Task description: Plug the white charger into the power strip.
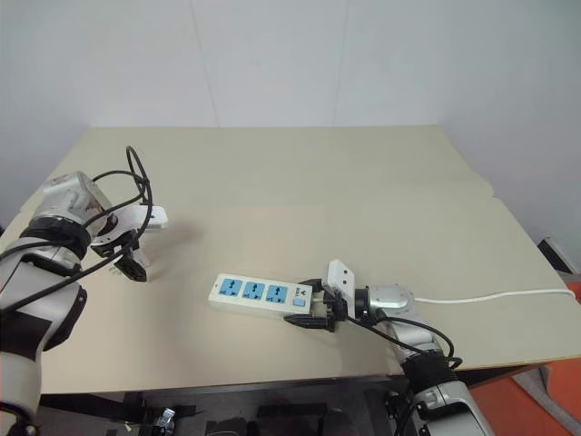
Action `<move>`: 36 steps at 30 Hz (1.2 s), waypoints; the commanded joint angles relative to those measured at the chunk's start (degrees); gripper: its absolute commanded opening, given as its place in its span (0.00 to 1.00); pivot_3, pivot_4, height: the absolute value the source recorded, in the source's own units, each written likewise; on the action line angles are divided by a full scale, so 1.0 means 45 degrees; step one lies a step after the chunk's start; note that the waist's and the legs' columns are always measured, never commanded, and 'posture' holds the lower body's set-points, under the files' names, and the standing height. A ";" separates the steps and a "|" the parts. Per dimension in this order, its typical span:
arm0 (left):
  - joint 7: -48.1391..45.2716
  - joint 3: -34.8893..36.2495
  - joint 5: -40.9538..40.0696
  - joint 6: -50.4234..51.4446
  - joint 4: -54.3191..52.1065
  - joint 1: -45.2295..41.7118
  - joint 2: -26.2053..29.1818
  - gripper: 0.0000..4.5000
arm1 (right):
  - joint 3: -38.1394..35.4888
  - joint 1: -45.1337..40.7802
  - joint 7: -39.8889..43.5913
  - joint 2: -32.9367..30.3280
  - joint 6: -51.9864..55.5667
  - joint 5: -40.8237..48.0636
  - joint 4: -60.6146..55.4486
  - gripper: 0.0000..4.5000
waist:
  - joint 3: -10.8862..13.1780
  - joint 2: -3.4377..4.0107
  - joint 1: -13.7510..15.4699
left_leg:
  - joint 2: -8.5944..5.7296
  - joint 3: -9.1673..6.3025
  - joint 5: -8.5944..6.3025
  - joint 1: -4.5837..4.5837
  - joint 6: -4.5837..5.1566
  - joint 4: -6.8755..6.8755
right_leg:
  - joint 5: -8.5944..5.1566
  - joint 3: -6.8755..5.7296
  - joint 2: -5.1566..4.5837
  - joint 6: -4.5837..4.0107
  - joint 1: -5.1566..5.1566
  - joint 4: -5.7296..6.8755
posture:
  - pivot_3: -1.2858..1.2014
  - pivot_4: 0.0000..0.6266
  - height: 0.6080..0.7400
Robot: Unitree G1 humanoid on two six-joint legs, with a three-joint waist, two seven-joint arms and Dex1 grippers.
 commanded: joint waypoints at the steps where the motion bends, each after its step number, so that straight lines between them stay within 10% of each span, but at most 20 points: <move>1: 0.0095 0.0219 0.0135 0.0022 -0.0088 -0.0051 0.0037 1.00 | -0.0135 0.0043 -0.0030 -0.0105 0.0180 0.0254 -0.0439 0.76 | 0.0000 0.0000 0.0003 | 0.0000 0.0000 0.0000 0.0000 0.0000 0.0001 | 0.0000 0.0000 0.0000 0.0000 0.0000 0.0000 | 0.52 0.24 1.00; 8: 0.0373 0.0333 0.0123 -0.0063 -0.0066 0.0268 -0.0003 0.96 | -0.0153 0.0121 -0.0085 -0.0125 0.0308 0.0303 -0.0567 0.76 | 0.0000 0.0000 0.0001 | 0.0000 -0.0001 0.0000 0.0001 0.0000 0.0004 | 0.0001 0.0000 0.0000 -0.0001 0.0000 0.0004 | 0.52 0.24 1.00; 19: 0.0667 0.0409 0.0126 -0.0176 0.0060 0.0271 -0.0029 0.22 | -0.0187 0.0290 -0.0113 -0.0173 0.0505 0.0433 -0.0819 0.76 | 0.0000 0.0000 0.0011 | -0.0001 0.0000 0.0000 0.0001 0.0000 0.0009 | 0.0001 0.0000 -0.0001 -0.0001 0.0001 0.0010 | 0.52 0.24 1.00; 36: -0.0108 0.3599 -0.2850 -0.1136 -0.2769 0.0474 0.0783 0.22 | -0.0022 0.0138 0.0088 -0.0069 0.0403 0.0378 -0.0599 0.76 | 0.0003 -0.0007 0.0009 | 0.0003 -0.0007 0.0000 -0.0007 -0.0001 0.0019 | 0.0002 -0.0004 -0.0002 -0.0002 -0.0001 0.0013 | 0.52 0.24 1.00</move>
